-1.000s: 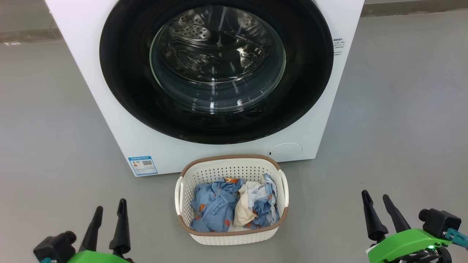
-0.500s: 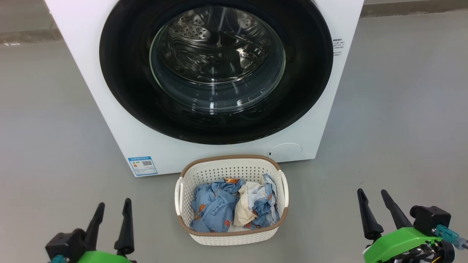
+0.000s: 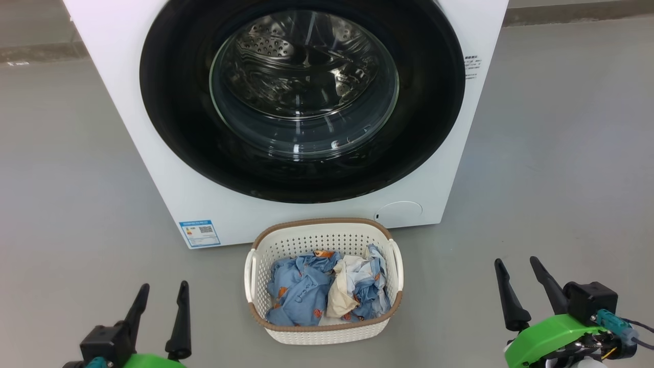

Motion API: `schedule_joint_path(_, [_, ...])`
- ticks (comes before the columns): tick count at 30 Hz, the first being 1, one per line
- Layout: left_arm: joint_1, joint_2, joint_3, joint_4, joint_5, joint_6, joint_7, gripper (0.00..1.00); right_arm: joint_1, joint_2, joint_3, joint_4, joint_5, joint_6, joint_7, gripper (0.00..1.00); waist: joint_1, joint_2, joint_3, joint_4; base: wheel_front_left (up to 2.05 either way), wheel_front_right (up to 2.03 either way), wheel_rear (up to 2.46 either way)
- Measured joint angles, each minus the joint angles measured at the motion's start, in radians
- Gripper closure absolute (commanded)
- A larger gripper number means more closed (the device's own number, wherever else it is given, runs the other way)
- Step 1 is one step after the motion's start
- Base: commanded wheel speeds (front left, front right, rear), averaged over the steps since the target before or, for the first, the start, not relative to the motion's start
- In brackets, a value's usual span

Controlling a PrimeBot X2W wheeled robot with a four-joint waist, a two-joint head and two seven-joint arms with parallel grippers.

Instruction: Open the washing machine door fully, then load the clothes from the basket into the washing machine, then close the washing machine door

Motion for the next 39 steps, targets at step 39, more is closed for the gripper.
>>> schedule_joint_path(39, [-0.021,-0.008,0.023,0.045,0.131,-0.003,-0.035,0.00,-0.015,0.001,-0.002,0.016,-0.086,0.000,-0.034,0.00,0.0000,0.0000,0.002,0.003,0.00,0.00,0.00])
